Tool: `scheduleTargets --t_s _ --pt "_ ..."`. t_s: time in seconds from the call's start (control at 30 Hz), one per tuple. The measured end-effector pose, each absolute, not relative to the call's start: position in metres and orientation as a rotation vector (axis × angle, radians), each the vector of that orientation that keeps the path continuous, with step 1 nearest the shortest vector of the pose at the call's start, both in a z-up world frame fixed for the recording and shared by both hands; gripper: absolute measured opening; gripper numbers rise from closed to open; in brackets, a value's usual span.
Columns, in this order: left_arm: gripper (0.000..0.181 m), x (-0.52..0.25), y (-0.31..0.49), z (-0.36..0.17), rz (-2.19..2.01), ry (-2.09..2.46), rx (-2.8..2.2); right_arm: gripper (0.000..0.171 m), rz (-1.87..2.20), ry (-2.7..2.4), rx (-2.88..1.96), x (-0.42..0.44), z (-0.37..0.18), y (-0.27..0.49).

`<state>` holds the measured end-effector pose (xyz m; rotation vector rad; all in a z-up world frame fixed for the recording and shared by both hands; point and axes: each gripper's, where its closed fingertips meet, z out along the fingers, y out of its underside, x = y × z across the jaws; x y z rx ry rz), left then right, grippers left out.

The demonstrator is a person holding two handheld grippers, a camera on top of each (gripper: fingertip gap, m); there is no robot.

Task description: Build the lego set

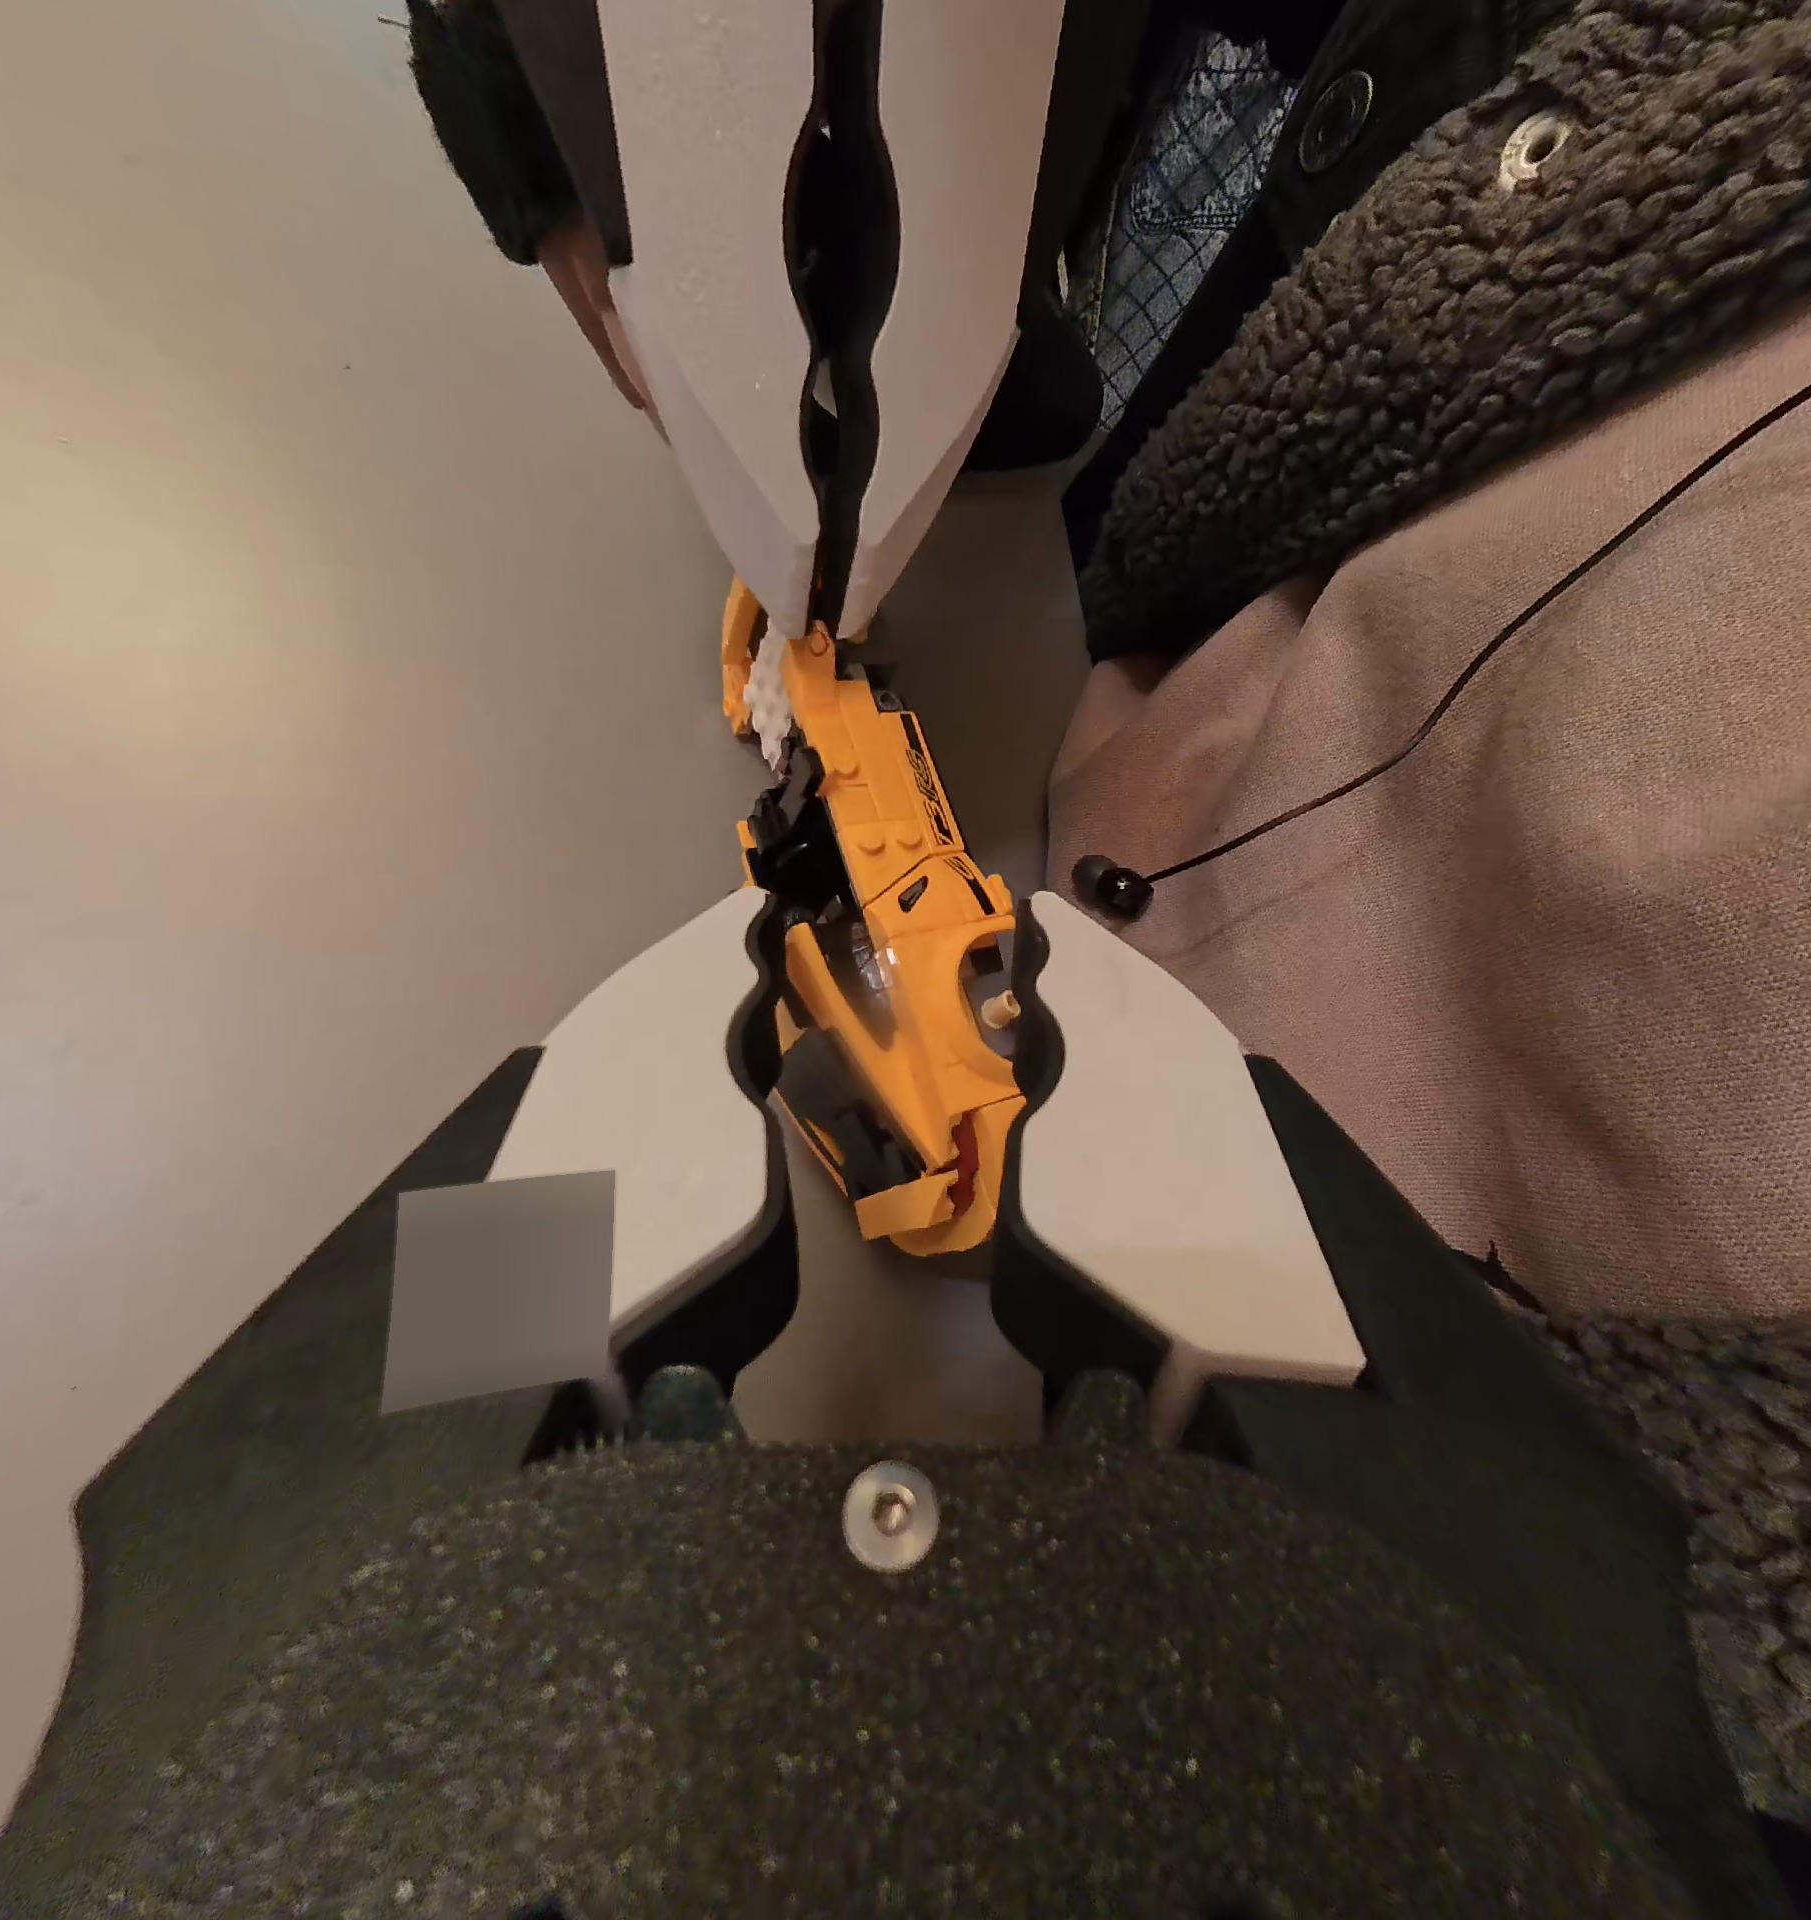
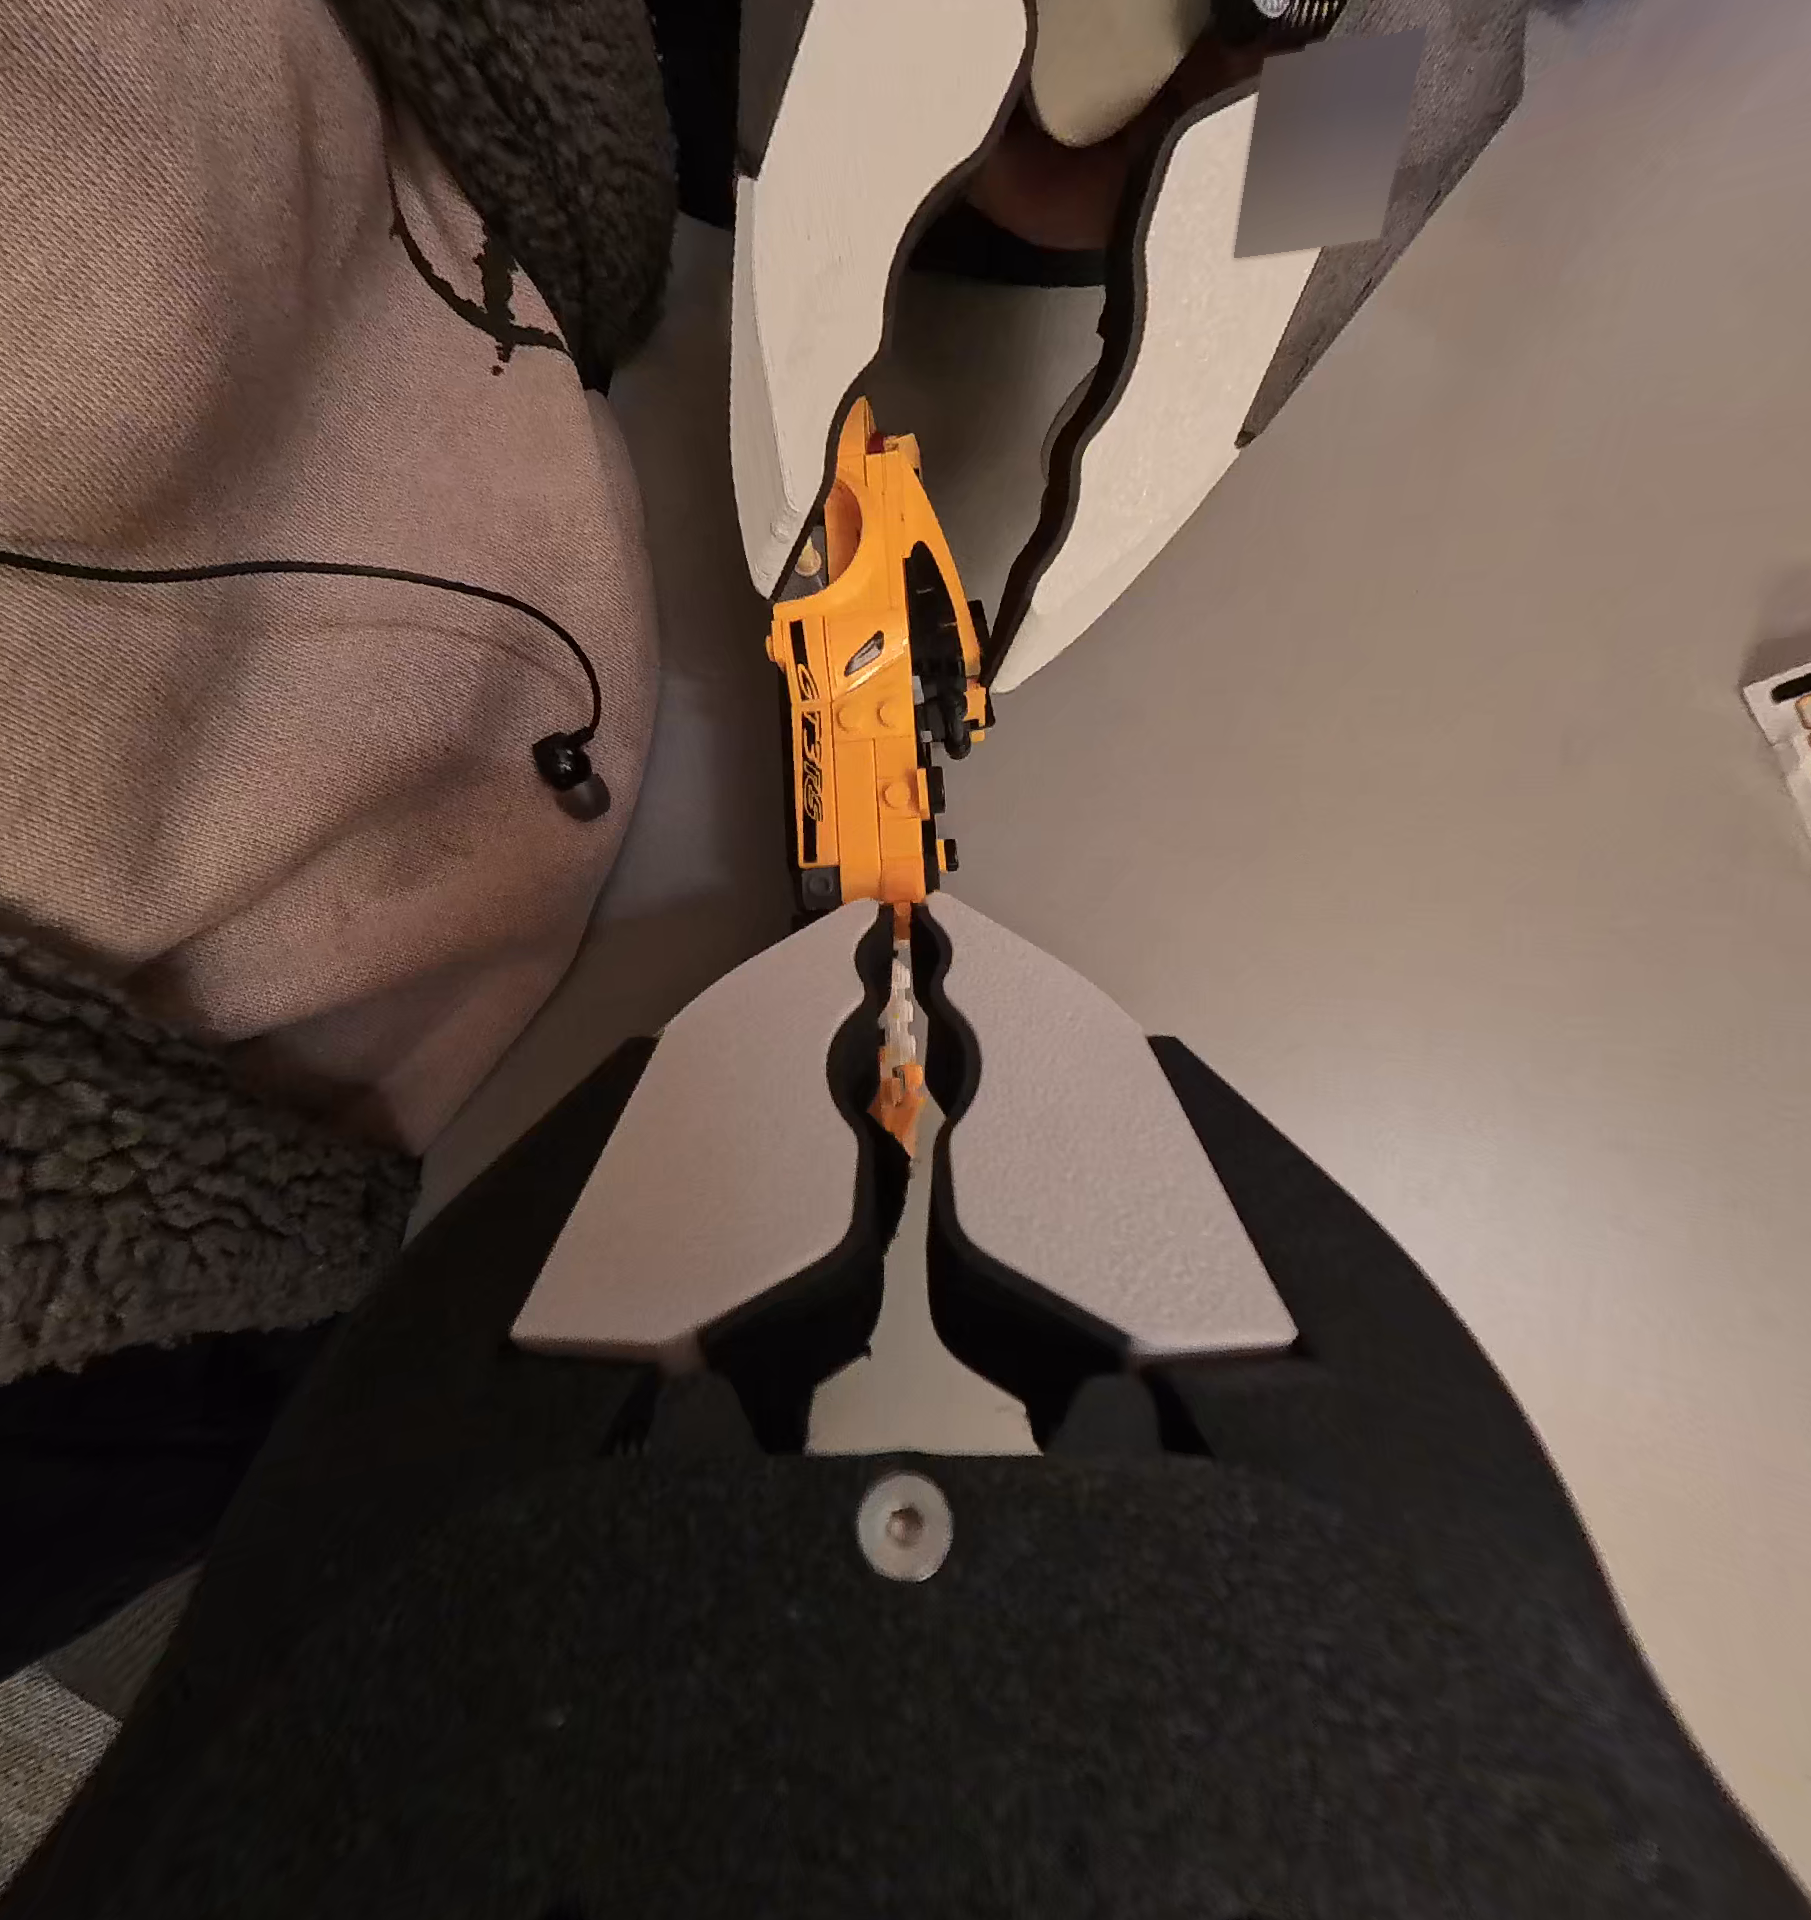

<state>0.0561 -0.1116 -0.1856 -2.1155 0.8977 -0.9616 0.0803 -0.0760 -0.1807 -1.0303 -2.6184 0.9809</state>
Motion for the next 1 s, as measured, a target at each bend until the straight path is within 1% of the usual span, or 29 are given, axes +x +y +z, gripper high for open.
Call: scheduleTargets --t_s 0.57,1.0 --pt "0.041 0.0587 -0.1098 -0.1846 -0.955 0.902 -2.098 0.002 0.99 -2.608 -0.983 0.0767 -0.1726 -0.0842" --pt "0.04 0.0581 -0.1071 -0.183 -0.958 0.879 -2.092 0.003 1.005 -2.654 -0.952 0.0831 -0.1772 -0.079"
